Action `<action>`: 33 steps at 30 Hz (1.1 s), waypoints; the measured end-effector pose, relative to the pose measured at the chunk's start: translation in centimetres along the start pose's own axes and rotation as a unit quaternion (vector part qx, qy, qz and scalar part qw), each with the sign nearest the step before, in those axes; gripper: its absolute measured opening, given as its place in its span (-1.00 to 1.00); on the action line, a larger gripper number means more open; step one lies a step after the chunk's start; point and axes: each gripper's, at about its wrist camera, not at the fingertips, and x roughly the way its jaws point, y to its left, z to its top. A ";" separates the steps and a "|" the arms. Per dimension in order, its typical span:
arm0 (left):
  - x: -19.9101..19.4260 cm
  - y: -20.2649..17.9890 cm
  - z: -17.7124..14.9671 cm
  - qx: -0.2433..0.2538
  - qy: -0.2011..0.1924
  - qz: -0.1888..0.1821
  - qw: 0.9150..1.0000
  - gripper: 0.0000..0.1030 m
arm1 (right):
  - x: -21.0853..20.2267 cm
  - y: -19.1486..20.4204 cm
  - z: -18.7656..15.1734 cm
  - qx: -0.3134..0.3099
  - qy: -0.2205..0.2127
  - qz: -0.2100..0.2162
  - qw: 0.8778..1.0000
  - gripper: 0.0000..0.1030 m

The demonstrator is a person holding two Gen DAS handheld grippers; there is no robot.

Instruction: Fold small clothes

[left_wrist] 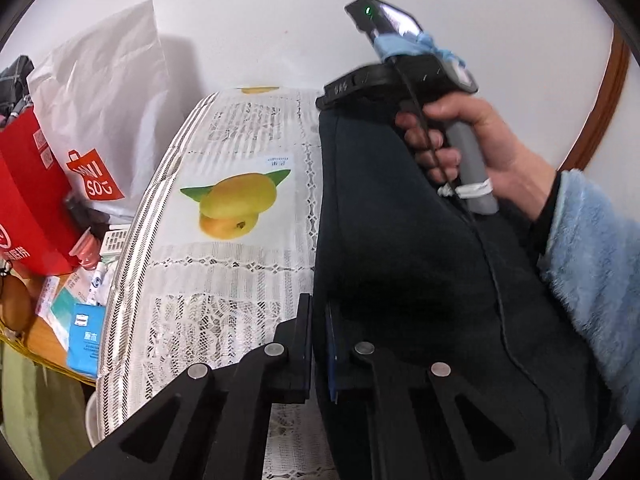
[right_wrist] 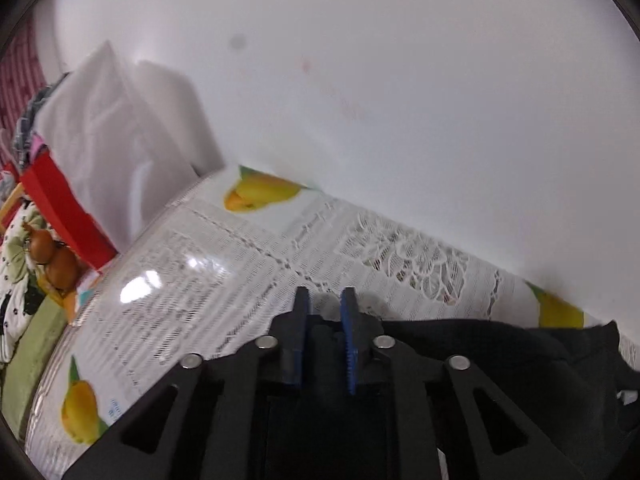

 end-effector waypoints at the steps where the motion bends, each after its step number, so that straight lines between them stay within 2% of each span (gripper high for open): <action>1: 0.1 -0.2 -0.1 0.001 0.001 0.002 1.000 -0.87 | -0.7 -0.3 0.1 0.009 -0.005 0.004 1.000 -0.47; 2: 0.1 -0.3 0.0 0.002 0.003 0.004 1.000 -0.86 | -1.9 -0.7 0.1 0.019 -0.012 0.008 1.000 -0.28; 4: 0.0 -0.6 -0.1 0.003 0.004 0.011 1.000 -0.82 | -4.8 -1.5 -0.3 0.028 -0.032 0.011 0.999 -0.13; 6: -0.5 -1.0 -0.3 0.006 0.000 0.008 1.000 -0.80 | -8.4 -2.4 -1.3 0.024 -0.054 -0.003 0.998 -0.10; 10: -2.0 -1.6 -0.5 0.005 -0.021 0.000 1.000 -0.37 | -15.4 -5.8 -4.8 0.038 -0.067 -0.049 0.996 -0.05; 11: -2.1 -1.7 -0.1 0.003 -0.028 -0.007 1.000 -0.34 | -16.8 -6.7 -5.8 0.043 -0.069 -0.061 0.995 -0.05; 15: -1.4 -2.5 1.8 0.010 -0.037 -0.021 0.999 -0.33 | -23.0 -12.2 -13.0 0.085 -0.046 -0.147 0.984 -0.03; 18: 0.7 -2.7 2.4 0.008 -0.013 -0.003 1.000 -0.33 | -26.5 -15.5 -18.7 0.111 -0.030 -0.204 0.972 -0.03; 20: 2.2 -2.7 2.1 0.011 0.009 0.034 0.999 -0.21 | -28.2 -17.8 -22.4 0.133 -0.015 -0.237 0.962 -0.03; 21: 2.4 -2.6 2.0 0.010 0.012 0.034 0.999 -0.21 | -28.7 -18.9 -24.2 0.145 -0.006 -0.247 0.958 -0.03; 25: 1.6 -2.9 1.9 0.001 0.005 0.041 0.999 -0.23 | -27.9 -22.7 -29.8 0.209 0.040 -0.264 0.941 -0.03; 27: 1.1 -3.3 1.9 0.002 0.003 0.040 0.999 -0.26 | -27.6 -24.0 -32.0 0.245 0.049 -0.248 0.936 -0.04; 30: 0.4 -4.3 1.3 0.008 0.006 0.036 0.999 -0.26 | -29.8 -23.6 -32.7 0.259 0.022 -0.247 0.933 -0.04; 33: -0.2 -5.8 -0.1 0.036 -0.003 0.055 0.998 -0.25 | -33.6 -22.4 -33.8 0.257 -0.027 -0.223 0.940 -0.01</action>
